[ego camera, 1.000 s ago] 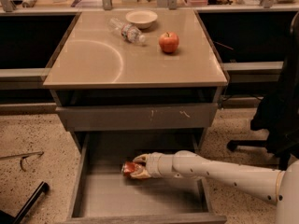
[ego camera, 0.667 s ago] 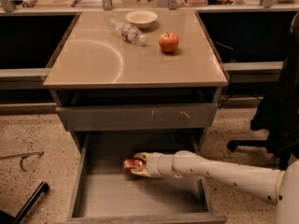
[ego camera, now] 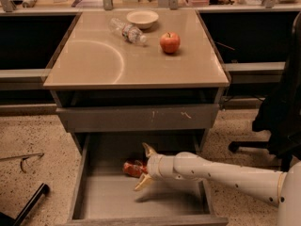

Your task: Place coke can into middle drawer

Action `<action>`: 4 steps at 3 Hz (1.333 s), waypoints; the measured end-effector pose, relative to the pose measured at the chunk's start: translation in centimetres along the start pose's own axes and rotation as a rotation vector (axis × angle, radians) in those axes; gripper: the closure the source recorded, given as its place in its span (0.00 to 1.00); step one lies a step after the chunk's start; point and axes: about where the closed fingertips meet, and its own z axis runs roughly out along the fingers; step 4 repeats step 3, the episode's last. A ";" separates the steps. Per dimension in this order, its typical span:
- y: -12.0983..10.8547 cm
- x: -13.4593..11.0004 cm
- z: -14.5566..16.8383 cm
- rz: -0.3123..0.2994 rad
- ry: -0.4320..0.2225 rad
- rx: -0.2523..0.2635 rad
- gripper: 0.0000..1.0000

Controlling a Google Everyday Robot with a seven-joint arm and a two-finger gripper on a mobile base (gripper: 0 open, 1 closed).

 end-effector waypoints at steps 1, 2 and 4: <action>0.0 0.0 0.0 0.000 0.000 0.000 0.00; 0.5 -0.5 -4.0 0.048 0.007 0.058 0.00; -0.2 -4.3 -12.2 0.137 0.013 0.236 0.00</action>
Offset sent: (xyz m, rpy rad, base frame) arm -0.0657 -0.0985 0.0866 0.0525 0.0055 -0.2634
